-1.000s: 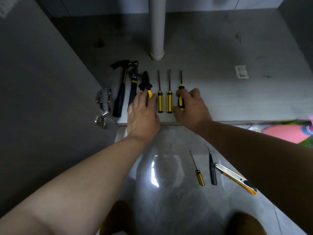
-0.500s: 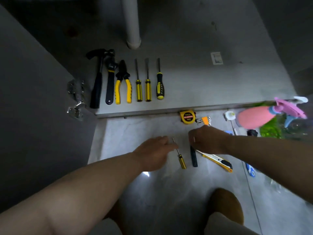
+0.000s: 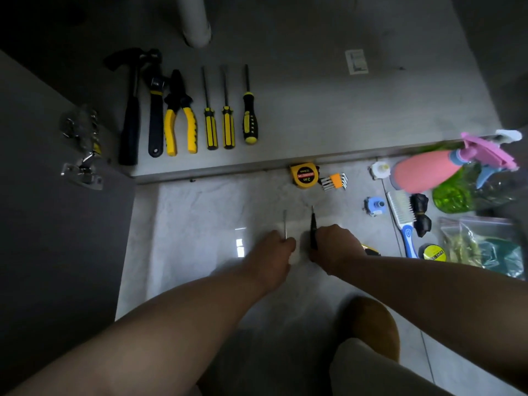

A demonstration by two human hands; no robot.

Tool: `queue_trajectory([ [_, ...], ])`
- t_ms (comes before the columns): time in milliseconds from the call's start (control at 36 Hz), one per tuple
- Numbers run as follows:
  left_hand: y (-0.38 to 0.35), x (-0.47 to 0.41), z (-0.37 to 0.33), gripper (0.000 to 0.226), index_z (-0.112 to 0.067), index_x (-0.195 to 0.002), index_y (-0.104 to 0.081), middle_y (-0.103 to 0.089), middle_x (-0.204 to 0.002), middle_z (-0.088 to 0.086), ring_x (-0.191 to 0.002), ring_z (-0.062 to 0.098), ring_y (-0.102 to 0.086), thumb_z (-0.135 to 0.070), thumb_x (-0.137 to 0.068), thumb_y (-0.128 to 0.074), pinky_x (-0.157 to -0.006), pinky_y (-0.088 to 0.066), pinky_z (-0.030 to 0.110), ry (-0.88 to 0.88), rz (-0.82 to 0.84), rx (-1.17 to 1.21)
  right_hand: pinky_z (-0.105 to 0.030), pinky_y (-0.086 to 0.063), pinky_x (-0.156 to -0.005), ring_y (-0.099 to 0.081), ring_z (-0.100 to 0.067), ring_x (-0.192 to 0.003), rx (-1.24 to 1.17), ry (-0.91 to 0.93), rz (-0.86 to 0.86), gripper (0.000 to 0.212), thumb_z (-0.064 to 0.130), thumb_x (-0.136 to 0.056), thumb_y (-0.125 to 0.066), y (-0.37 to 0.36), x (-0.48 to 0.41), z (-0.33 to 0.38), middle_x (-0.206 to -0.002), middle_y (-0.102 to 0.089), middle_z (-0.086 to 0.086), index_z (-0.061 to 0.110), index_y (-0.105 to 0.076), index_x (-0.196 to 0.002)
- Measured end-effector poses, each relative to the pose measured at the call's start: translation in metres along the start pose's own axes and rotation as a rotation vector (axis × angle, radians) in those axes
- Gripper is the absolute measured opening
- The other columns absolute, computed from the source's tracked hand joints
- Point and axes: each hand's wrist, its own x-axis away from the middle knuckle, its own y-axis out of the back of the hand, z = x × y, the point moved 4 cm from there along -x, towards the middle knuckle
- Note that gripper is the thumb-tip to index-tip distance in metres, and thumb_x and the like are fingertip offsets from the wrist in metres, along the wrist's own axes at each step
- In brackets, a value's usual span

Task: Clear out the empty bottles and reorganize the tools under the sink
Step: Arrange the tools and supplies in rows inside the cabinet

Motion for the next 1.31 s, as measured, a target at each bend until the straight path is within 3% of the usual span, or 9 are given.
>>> queue_trajectory([
  [139,0.007,0.008,0.010,0.035,-0.012,-0.123,-0.053,-0.045,-0.127,0.015,-0.108,0.035,-0.057,-0.009,-0.089,-0.060,-0.094,-0.049,0.037,0.043,-0.024,-0.001,-0.031,-0.062,-0.075,-0.071,-0.018,-0.065,-0.058,-0.025,0.090,0.011,0.012,-0.088,-0.061,0.001,-0.008,0.008,-0.071,-0.071,-0.004,0.011,-0.064,-0.078],
  [333,0.023,0.019,0.022,0.034,-0.015,-0.118,-0.054,-0.044,-0.126,0.008,-0.108,0.031,-0.056,-0.004,-0.086,-0.058,-0.084,-0.043,0.025,0.026,-0.032,0.067,-0.017,-0.057,-0.061,-0.071,-0.008,-0.053,-0.254,0.078,0.215,0.021,0.027,-0.093,-0.065,0.007,-0.005,0.014,-0.058,-0.072,0.004,0.011,-0.070,-0.079],
  [444,0.057,0.023,0.015,0.041,-0.022,-0.126,-0.054,-0.044,-0.120,0.002,-0.103,0.024,-0.055,-0.011,-0.087,-0.064,-0.085,-0.049,0.030,-0.109,-0.020,0.051,-0.028,-0.061,-0.057,-0.070,-0.007,-0.050,-0.366,0.282,0.052,0.015,0.031,-0.088,-0.067,0.043,0.013,0.017,-0.062,-0.071,0.002,0.018,-0.062,-0.081],
  [583,0.125,0.027,0.001,0.038,-0.034,-0.118,-0.050,-0.037,-0.108,-0.008,-0.091,0.015,-0.051,-0.019,-0.086,-0.065,-0.072,-0.048,0.029,-0.175,-0.093,0.002,-0.026,-0.053,-0.052,-0.065,-0.005,-0.044,-0.420,0.374,-0.252,0.023,0.037,-0.080,-0.064,0.119,0.026,0.027,-0.056,-0.067,0.000,0.019,-0.055,-0.070],
  [694,0.175,0.032,-0.003,0.038,-0.038,-0.105,-0.048,-0.039,-0.102,-0.009,-0.085,0.011,-0.050,-0.017,-0.082,-0.070,-0.069,-0.045,0.022,-0.123,-0.216,0.062,-0.029,-0.051,-0.059,-0.066,-0.018,-0.059,-0.405,0.231,-0.393,0.023,0.033,-0.080,-0.069,0.171,0.013,0.040,-0.059,-0.064,0.001,0.016,-0.059,-0.071],
  [806,0.210,0.038,0.003,0.039,-0.034,-0.100,-0.058,-0.048,-0.095,-0.005,-0.079,0.014,-0.055,-0.007,-0.076,-0.072,-0.069,-0.047,0.021,-0.016,-0.378,0.257,-0.030,-0.052,-0.068,-0.064,-0.025,-0.076,-0.343,0.126,-0.318,0.025,0.037,-0.082,-0.065,0.198,-0.007,0.057,-0.072,-0.066,-0.004,0.016,-0.060,-0.068],
  [944,0.225,0.040,0.015,0.034,-0.027,-0.093,-0.064,-0.051,-0.077,0.002,-0.066,0.016,-0.049,0.003,-0.078,-0.069,-0.062,-0.045,0.030,0.120,-0.482,0.611,-0.025,-0.042,-0.056,-0.061,-0.022,-0.075,-0.286,0.065,-0.262,0.026,0.040,-0.084,-0.067,0.198,-0.027,0.080,-0.074,-0.060,-0.001,0.019,-0.058,-0.072],
  [1111,0.224,0.042,0.026,0.028,-0.014,-0.106,-0.066,-0.046,-0.084,0.000,-0.070,0.016,-0.043,0.004,-0.085,-0.069,-0.061,-0.040,0.016,0.184,-0.564,0.803,-0.032,-0.053,-0.080,-0.065,-0.030,-0.101,-0.315,-0.020,-0.319,0.031,0.038,-0.085,-0.065,0.185,-0.043,0.094,-0.107,-0.067,-0.010,0.014,-0.066,-0.105],
  [1306,0.225,0.039,0.030,0.029,-0.010,-0.109,-0.066,-0.046,-0.088,0.004,-0.073,0.019,-0.045,0.005,-0.085,-0.070,-0.056,-0.040,0.011,0.178,-0.603,0.853,-0.030,-0.044,-0.069,-0.064,-0.032,-0.096,-0.316,-0.060,-0.407,0.026,0.034,-0.091,-0.061,0.184,-0.056,0.096,-0.104,-0.067,-0.011,0.013,-0.064,-0.106],
])
